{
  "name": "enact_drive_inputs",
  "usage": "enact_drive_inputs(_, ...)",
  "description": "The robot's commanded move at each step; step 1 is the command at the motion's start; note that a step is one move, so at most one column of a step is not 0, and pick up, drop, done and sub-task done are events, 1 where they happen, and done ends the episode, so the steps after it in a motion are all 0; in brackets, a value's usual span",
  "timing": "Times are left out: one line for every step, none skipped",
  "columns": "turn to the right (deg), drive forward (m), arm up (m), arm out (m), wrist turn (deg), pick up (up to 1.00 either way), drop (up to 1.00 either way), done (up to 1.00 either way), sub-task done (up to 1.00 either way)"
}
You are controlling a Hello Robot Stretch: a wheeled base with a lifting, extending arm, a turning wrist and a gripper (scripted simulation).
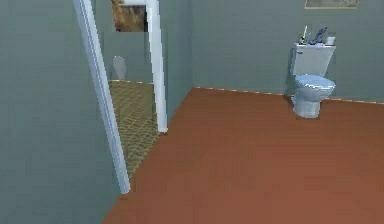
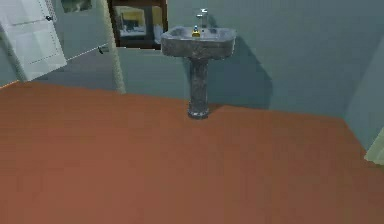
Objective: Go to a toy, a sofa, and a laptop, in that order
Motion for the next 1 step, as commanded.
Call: enact_drive_inputs(3.0, 0.0, 0.0, 0.0, 0.0, 0.0, 0.0, 0.0, 0.0)
